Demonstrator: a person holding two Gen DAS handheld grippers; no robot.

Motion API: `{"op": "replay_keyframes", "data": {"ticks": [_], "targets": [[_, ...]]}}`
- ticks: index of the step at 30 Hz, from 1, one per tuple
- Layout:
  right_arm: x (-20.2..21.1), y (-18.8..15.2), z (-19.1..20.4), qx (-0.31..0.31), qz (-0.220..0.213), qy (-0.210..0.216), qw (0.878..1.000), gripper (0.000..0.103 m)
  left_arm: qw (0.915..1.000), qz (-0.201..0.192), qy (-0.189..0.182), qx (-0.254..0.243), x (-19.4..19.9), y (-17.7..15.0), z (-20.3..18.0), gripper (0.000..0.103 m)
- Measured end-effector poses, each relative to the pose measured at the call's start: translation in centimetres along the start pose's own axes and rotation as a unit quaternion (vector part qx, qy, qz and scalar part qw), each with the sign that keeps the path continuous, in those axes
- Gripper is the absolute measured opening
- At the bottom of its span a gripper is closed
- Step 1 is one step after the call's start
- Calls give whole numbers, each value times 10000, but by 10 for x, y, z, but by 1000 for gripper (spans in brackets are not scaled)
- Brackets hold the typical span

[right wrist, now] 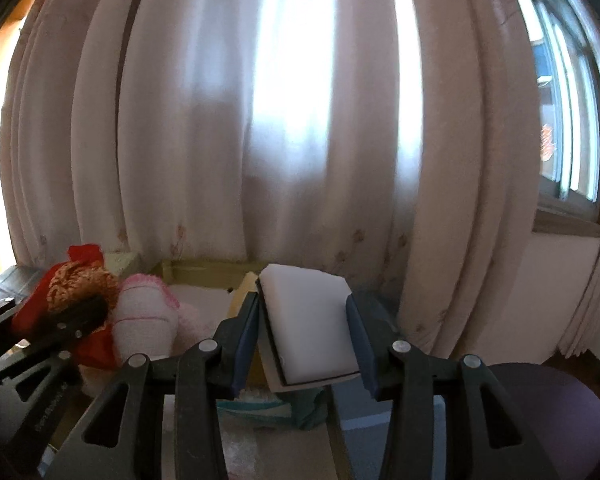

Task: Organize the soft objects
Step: 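Carry the red pouch in the left tool and white sponge in the right tool over the gold tray, then lower the pouch and sponge into the gold tray and open both tools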

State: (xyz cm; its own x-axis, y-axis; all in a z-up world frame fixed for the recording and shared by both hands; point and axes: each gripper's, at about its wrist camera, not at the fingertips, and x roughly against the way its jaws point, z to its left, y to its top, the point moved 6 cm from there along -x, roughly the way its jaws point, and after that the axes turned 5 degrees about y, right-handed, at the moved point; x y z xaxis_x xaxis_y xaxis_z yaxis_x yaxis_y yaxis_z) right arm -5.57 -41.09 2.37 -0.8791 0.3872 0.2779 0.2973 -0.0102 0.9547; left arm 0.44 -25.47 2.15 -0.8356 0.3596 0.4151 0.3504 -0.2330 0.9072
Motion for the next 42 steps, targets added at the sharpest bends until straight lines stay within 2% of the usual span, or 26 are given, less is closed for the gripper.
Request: {"op": "replay_keyframes", "data": {"ticks": [17,23,32,35,38,42], "targets": [[-28,11,-2,5,552,385,9977,46,9998,59,-165,43,-11,7,-11,12],[-56,20,-1,-20,1085,764,9912,46,9998,77,-206,-22,-16,21,-15,12],[-119,20,3,-251,2122,1187,9697,46,9962,782,-360,93,-43,27,-14,12],[-126,23,4,-310,2263,1246,9656,46,9951,923,-337,83,-49,31,-13,12],[-131,25,4,-368,2370,1309,9619,46,9918,1140,-540,198,-59,39,-12,12],[-141,30,0,-754,2477,1497,9542,46,9878,1323,-770,290,-73,52,-10,12]]}}
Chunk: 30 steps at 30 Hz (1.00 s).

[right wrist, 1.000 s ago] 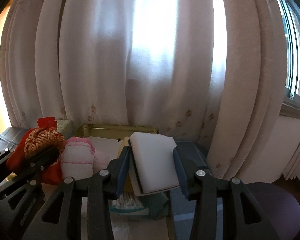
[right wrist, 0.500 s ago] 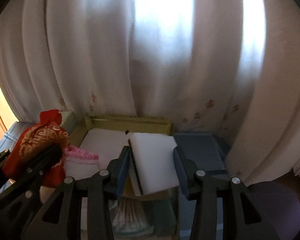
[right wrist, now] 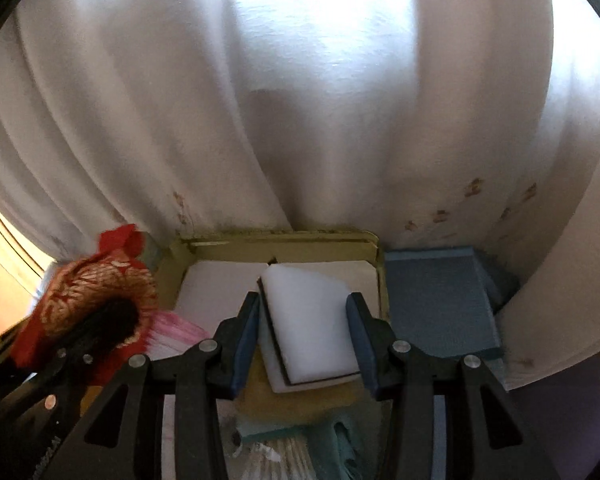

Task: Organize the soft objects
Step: 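Lower the pouch and sponge into the gold tray and open both tools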

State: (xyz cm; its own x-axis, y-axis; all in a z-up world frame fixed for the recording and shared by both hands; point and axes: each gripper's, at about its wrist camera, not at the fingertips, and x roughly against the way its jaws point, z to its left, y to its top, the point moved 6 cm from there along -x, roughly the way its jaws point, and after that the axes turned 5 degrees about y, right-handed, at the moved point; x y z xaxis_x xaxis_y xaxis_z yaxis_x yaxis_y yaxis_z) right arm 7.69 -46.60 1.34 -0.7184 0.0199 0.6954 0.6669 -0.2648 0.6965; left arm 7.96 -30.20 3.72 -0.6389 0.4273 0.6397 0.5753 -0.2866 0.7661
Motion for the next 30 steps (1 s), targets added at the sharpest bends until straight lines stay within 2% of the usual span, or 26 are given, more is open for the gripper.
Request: {"op": "replay_keyframes", "data": {"ticks": [3,6,10,16,17,18,19,20,21,22,25,26,27,30], "targets": [[-6,12,-5,-364,50,218,9991,46,9995,154,-245,131,-10,15,1,12],[-14,23,-11,-838,134,561,9948,46,9992,325,-196,139,-25,29,0,12],[-32,26,-13,-866,418,438,9944,46,9969,737,-131,222,-53,33,-2,12],[-56,11,-14,-873,841,485,9914,49,9915,1263,159,259,-83,9,-2,13],[-54,11,-15,-893,761,496,9918,49,9899,1377,211,263,-86,2,-2,20],[-52,11,-15,-900,721,516,9920,51,9888,1443,263,262,-88,-3,-2,31],[-50,10,-14,-912,715,569,9916,57,9887,1452,299,244,-88,-5,-2,40],[-47,9,-14,-941,727,642,9908,63,9888,1426,405,198,-86,-6,-2,62],[-43,8,-13,-995,734,747,9895,75,9888,1377,544,158,-82,-7,-1,79],[-38,8,-12,-1064,686,901,9878,78,9891,1329,626,130,-77,-7,0,83],[-20,6,-12,-1140,416,1208,9852,79,9926,958,749,40,-56,-6,2,92],[-8,4,-10,-1197,223,1327,9837,79,9939,791,769,-12,-46,-5,2,101],[1,2,-10,-1253,59,1408,9821,79,9947,640,803,-88,-37,-5,1,103],[29,-10,-3,-1291,-356,1511,9794,79,9920,157,1222,-288,-10,-7,3,103]]}}
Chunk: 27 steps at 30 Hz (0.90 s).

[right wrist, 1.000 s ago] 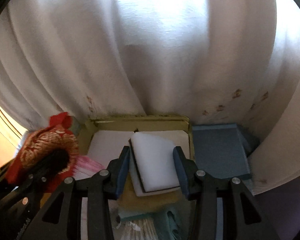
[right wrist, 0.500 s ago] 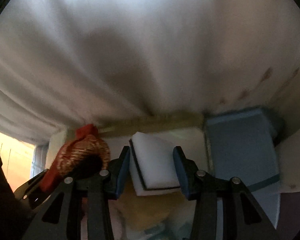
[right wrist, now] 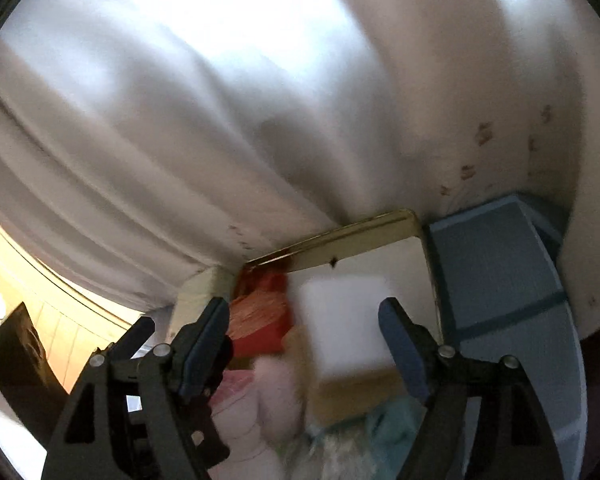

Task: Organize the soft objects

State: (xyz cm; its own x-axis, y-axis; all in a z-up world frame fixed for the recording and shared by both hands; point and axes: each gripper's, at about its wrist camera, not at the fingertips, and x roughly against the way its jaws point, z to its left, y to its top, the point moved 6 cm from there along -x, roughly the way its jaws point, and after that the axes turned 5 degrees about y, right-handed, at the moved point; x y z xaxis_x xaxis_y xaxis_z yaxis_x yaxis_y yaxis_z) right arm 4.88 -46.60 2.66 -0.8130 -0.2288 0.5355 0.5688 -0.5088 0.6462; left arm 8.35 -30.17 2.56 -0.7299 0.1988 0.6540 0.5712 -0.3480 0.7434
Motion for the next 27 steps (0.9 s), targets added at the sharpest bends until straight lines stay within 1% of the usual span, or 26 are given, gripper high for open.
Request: {"op": "replay_keyframes", "data": {"ticks": [1,3,6,7,9,10,11,12,13,14,16,18,19,21,24,27], "targets": [[10,-8,5,64,-186,-58,9998,79,9997,-202,101,-28,9,-3,2,103],[23,-21,12,241,-492,-205,9983,79,9987,-492,148,-49,24,-10,6,103],[45,-45,18,569,-1070,-579,9909,79,9966,-810,154,41,39,-23,12,103],[53,-53,21,729,-1292,-764,9860,79,9952,-955,183,72,45,-27,14,103],[69,-65,25,1030,-1757,-1120,9726,79,9913,-1280,295,69,58,-39,22,103],[76,-74,30,1228,-2056,-1340,9616,79,9891,-1426,360,44,64,-43,24,103],[80,-79,31,1351,-2215,-1474,9545,79,9866,-1572,433,9,69,-45,28,103],[85,-86,36,1508,-2435,-1693,9430,79,9835,-1731,516,-11,75,-50,30,103],[91,-93,41,1679,-2689,-1910,9290,79,9818,-1814,565,-5,77,-54,32,103],[96,-98,43,1786,-2871,-2023,9191,79,9798,-1903,618,30,81,-58,35,103],[101,-107,51,1957,-3173,-2226,9008,79,9772,-2023,622,176,87,-64,42,103],[108,-109,56,1995,-3425,-2357,8873,79,9762,-2068,578,314,89,-69,48,103],[112,-110,59,2021,-3543,-2356,8821,79,9759,-2066,596,361,89,-72,52,103],[110,-113,66,2129,-3631,-2320,8769,79,9751,-2076,643,450,89,-76,57,103],[116,-118,70,2114,-3835,-2415,8660,79,9748,-2060,670,526,86,-84,63,103],[124,-125,71,2079,-4026,-2392,8588,79,9725,-2133,563,749,92,-87,73,103]]}}
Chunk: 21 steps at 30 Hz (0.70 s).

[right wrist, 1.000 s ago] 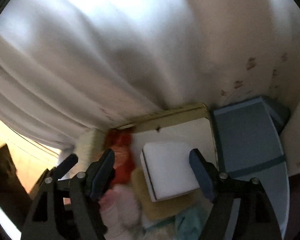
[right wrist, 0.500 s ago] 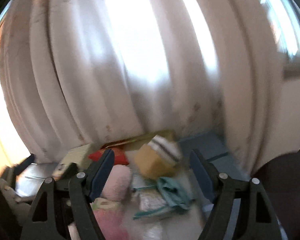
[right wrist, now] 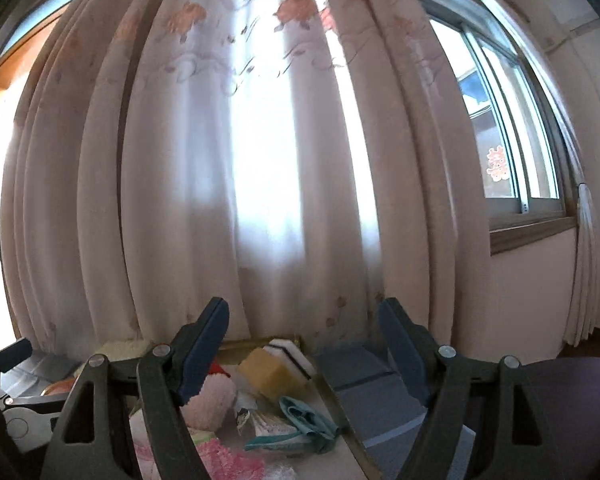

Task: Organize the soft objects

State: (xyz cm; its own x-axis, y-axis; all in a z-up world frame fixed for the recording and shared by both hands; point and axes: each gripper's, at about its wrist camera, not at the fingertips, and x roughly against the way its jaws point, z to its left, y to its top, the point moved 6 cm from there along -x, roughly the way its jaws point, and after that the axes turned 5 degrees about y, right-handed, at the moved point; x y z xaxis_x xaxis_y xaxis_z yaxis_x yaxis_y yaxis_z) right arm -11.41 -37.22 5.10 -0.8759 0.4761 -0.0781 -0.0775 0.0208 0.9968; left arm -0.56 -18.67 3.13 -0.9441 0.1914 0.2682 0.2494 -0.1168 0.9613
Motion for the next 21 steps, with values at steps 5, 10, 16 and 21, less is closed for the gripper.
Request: {"op": "replay_keyframes", "data": {"ticks": [5,10,16,21], "targets": [[11,4,0,-53,-199,34,9998,82,9998,89,-15,190,1,-3,7,103],[17,6,14,177,-268,225,9992,96,9996,94,-10,259,2,-4,8,103],[25,9,16,212,-449,255,9984,97,9996,-37,96,257,8,-3,10,103],[22,8,5,-51,-385,222,9990,97,9993,-285,218,77,15,1,14,103]]}}
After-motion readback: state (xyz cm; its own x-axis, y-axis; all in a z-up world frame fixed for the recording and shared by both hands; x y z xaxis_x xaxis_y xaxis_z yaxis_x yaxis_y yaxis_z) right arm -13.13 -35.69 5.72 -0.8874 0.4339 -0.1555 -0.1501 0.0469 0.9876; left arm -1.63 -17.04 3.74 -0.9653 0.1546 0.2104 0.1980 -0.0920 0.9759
